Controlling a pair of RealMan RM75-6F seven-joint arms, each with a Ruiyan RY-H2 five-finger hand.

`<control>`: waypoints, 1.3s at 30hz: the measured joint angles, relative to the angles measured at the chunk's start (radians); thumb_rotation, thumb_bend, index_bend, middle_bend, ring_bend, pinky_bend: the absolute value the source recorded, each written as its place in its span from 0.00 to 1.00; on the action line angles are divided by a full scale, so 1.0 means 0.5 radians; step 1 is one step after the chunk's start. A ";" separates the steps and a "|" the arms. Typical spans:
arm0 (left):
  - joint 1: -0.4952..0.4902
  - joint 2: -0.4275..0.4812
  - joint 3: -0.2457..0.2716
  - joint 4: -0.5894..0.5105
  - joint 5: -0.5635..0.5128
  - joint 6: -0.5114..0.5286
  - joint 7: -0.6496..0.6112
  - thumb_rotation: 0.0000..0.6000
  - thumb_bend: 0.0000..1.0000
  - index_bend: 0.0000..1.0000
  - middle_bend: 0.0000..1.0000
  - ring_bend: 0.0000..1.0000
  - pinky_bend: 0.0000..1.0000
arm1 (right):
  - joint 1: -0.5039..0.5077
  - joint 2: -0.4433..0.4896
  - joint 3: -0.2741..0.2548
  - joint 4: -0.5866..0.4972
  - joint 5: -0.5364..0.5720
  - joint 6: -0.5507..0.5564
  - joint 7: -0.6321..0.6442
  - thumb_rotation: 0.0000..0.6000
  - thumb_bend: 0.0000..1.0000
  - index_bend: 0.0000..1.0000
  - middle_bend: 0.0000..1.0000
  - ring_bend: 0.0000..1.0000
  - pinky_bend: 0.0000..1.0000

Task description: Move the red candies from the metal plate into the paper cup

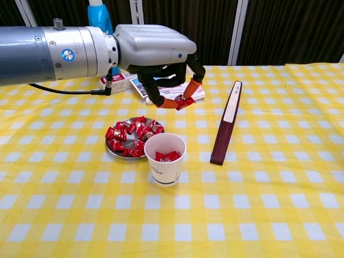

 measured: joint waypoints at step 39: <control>0.096 -0.034 0.088 -0.143 -0.151 -0.168 0.213 1.00 0.20 0.40 0.84 0.83 0.95 | -0.004 -0.007 0.002 0.005 -0.021 0.030 0.002 1.00 0.39 0.00 0.00 0.00 0.00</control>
